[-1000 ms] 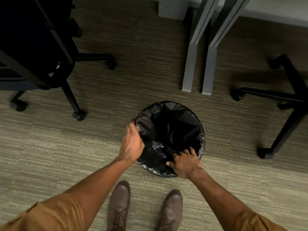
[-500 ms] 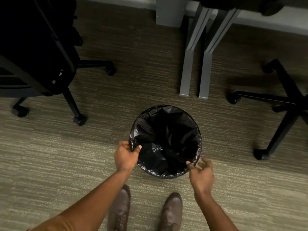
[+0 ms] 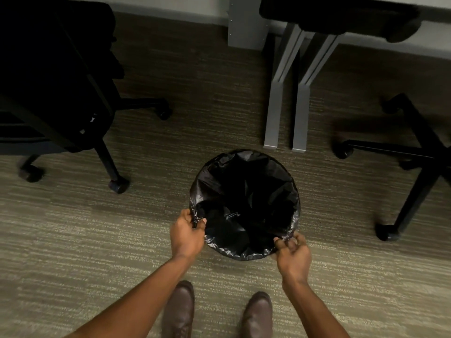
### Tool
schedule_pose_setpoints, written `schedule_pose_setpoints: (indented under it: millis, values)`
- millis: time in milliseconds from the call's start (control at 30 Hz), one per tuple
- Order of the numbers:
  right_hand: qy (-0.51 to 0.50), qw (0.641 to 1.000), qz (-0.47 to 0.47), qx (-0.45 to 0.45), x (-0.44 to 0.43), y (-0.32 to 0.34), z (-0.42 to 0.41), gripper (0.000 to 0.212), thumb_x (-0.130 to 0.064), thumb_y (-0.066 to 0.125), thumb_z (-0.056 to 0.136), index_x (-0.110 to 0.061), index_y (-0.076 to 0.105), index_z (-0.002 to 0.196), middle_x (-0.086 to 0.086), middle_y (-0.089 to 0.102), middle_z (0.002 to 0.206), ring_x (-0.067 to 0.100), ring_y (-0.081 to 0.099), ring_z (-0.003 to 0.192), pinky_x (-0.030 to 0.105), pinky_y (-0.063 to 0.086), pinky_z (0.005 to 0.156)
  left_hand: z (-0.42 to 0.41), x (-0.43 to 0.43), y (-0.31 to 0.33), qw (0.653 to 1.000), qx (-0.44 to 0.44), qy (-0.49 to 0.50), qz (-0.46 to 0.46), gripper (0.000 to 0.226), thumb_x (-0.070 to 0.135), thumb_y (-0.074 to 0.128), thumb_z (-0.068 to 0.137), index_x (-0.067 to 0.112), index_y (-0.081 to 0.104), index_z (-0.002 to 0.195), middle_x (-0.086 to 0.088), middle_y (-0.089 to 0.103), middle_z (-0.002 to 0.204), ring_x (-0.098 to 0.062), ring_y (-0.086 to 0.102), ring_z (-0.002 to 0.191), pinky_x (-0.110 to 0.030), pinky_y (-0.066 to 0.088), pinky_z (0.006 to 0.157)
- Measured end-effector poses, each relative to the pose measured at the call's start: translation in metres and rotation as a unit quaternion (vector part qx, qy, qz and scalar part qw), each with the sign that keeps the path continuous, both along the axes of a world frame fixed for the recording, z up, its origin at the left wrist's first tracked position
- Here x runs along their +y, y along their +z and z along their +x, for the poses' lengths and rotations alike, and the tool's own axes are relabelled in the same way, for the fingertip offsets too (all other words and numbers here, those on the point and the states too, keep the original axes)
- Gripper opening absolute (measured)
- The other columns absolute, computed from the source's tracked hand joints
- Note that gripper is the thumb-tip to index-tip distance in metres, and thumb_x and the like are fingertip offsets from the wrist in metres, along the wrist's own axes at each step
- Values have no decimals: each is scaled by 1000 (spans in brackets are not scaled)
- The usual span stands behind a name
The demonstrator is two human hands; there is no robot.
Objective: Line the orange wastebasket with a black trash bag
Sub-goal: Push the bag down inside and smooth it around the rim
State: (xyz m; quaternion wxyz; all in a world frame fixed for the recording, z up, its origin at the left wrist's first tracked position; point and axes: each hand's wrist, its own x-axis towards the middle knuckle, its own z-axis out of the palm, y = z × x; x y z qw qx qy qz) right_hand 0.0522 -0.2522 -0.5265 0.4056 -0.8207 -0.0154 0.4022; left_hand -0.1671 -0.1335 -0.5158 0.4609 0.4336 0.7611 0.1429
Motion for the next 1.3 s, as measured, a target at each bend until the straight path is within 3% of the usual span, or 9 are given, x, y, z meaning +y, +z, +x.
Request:
schedule_pose_setpoints:
  millis: [100, 233, 433, 600, 700, 833, 967, 1100, 1300]
  values:
    - [37, 999, 22, -14, 28, 5, 15, 33, -1, 74, 97, -23, 61, 117, -1, 79, 105, 34, 77, 112, 61, 60, 102, 4, 27, 8, 1000, -4, -12, 17, 22, 11, 81, 97, 10, 69, 115, 1, 78, 95, -15, 74, 80, -12, 52, 56]
    - [109, 990, 2, -91, 74, 8, 37, 29, -17, 79, 96, -24, 63, 120, 3, 80, 111, 29, 77, 107, 54, 63, 97, 17, 74, 11, 999, 15, -16, 28, 22, 19, 82, 96, 12, 75, 116, 4, 78, 91, -12, 71, 66, -20, 53, 43]
    - [134, 985, 38, -100, 138, -2, 65, 36, -14, 76, 97, -15, 63, 130, -6, 77, 103, 21, 77, 95, 50, 65, 94, 44, 140, 6, 994, 41, -69, 77, 29, 22, 79, 98, 3, 76, 120, -17, 82, 119, -36, 79, 103, -42, 65, 84]
    - [150, 977, 41, -149, 169, -22, 84, 37, -16, 76, 96, -11, 64, 131, 8, 80, 112, 34, 78, 105, 50, 65, 89, 60, 169, -13, 989, 41, -103, 97, 25, 19, 77, 94, -3, 80, 105, -23, 82, 108, -34, 78, 93, -36, 53, 65]
    - [150, 976, 48, -149, 176, -30, 89, 40, -19, 76, 96, -7, 64, 133, 12, 81, 115, 33, 78, 105, 55, 64, 92, 66, 181, -21, 991, 35, -93, 88, 29, 20, 79, 93, 3, 80, 116, -16, 83, 115, -31, 80, 105, -41, 63, 81]
    - [146, 977, 53, -148, 181, -35, 96, 36, -17, 74, 97, -8, 66, 130, 13, 83, 110, 23, 80, 90, 48, 67, 84, 73, 191, -30, 989, 61, -99, 93, 34, 21, 80, 91, 1, 78, 118, -22, 82, 117, -37, 79, 108, -39, 53, 75]
    - [130, 985, 71, -88, 181, -36, 96, 44, -12, 70, 99, -7, 56, 140, 18, 79, 119, 35, 81, 99, 57, 67, 86, 70, 185, -39, 993, 21, -75, 85, 40, 22, 81, 94, 1, 70, 126, -19, 79, 124, -35, 75, 115, -30, 47, 79]
    - [110, 989, 98, -19, 180, -35, 95, 43, -9, 66, 100, -13, 52, 141, 15, 76, 125, 31, 81, 102, 52, 69, 85, 68, 182, -43, 995, -27, -56, 72, 45, 19, 81, 96, 2, 64, 134, -18, 77, 131, -35, 74, 120, -43, 62, 94]
    - [115, 986, 119, 31, 185, -35, 102, 50, -3, 61, 99, -18, 48, 146, 3, 72, 127, 31, 73, 120, 55, 62, 100, 72, 184, -42, 994, -87, -16, 55, 48, 12, 79, 96, 7, 60, 140, -14, 76, 133, -32, 73, 123, -52, 61, 106]
